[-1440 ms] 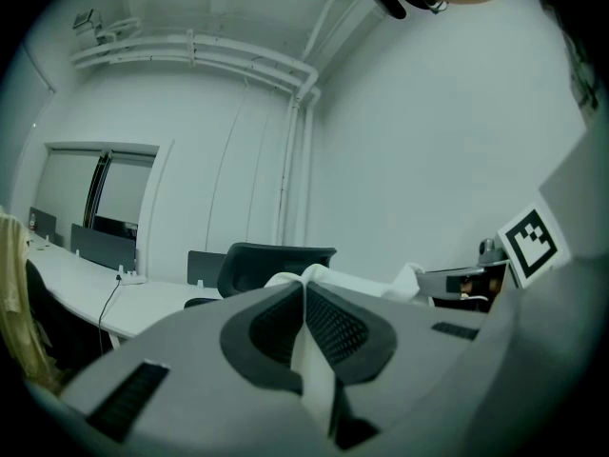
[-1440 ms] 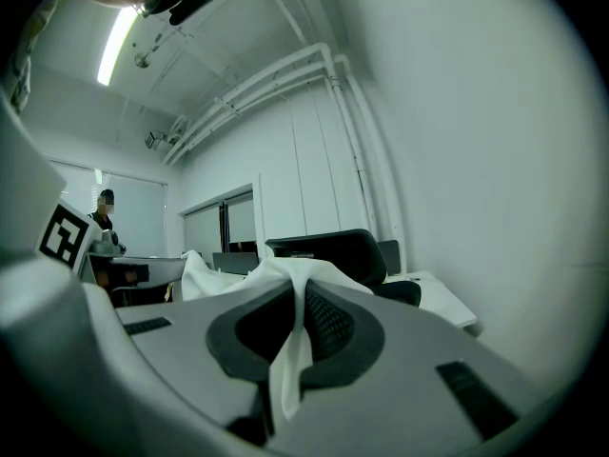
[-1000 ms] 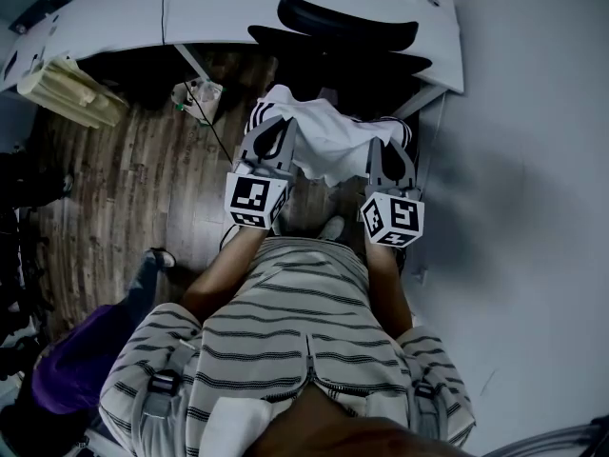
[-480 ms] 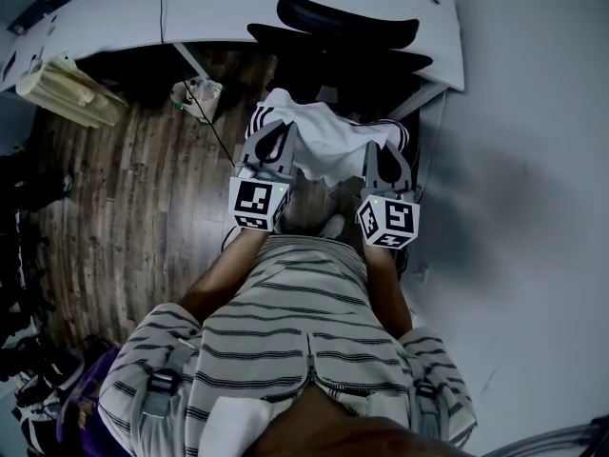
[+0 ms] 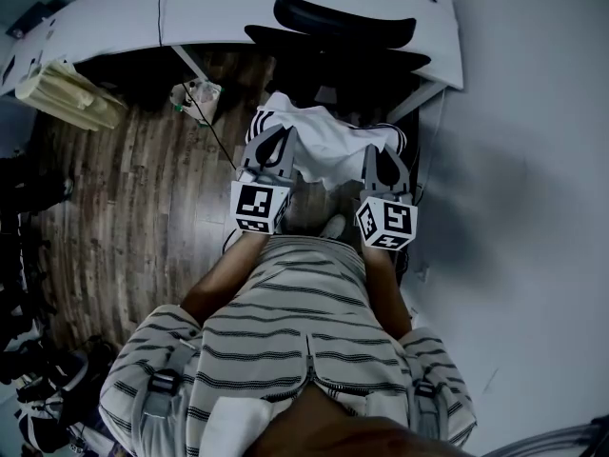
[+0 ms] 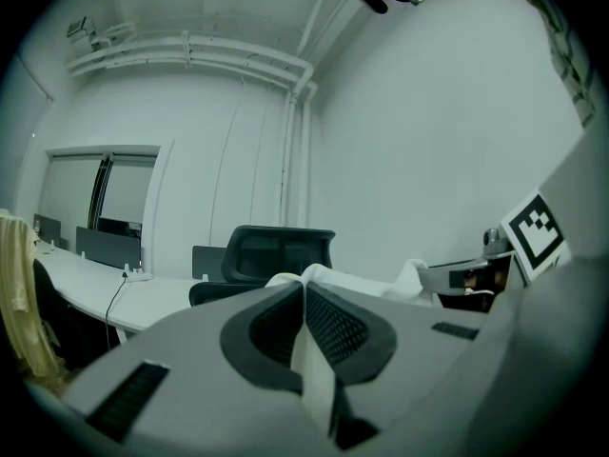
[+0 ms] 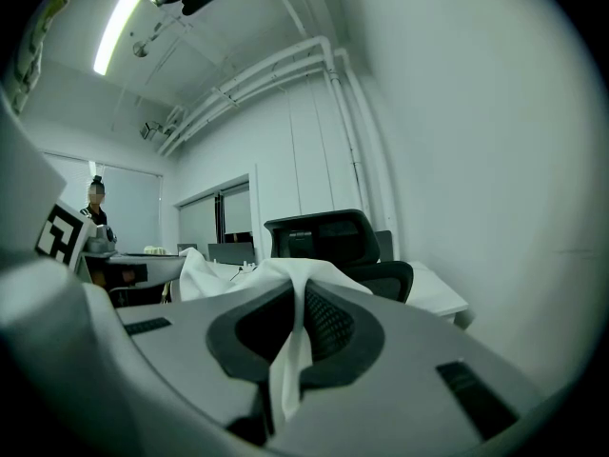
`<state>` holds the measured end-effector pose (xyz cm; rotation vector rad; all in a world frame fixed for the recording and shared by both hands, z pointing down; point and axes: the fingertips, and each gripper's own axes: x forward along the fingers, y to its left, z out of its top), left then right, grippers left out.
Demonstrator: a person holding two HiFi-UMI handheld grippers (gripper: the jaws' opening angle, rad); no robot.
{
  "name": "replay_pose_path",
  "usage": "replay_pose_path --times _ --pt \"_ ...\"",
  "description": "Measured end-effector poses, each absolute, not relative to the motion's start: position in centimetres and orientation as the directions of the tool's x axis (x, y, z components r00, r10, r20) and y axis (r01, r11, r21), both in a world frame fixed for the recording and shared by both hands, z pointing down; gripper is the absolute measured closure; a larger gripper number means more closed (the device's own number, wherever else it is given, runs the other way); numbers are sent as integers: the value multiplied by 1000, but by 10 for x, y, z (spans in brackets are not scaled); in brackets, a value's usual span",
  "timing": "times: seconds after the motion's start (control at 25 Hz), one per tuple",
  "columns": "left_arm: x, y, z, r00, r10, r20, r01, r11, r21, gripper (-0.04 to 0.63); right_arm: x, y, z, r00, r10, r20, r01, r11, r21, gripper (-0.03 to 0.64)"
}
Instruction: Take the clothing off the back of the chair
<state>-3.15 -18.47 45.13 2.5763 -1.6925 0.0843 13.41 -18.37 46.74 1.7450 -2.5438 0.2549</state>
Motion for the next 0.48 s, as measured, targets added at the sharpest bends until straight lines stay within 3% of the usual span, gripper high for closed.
replay_pose_path --times 0.48 --pt "-33 -181 458 389 -917 86 -921 -388 28 566 135 -183 471 -360 -924 133 -931 346 -112 588"
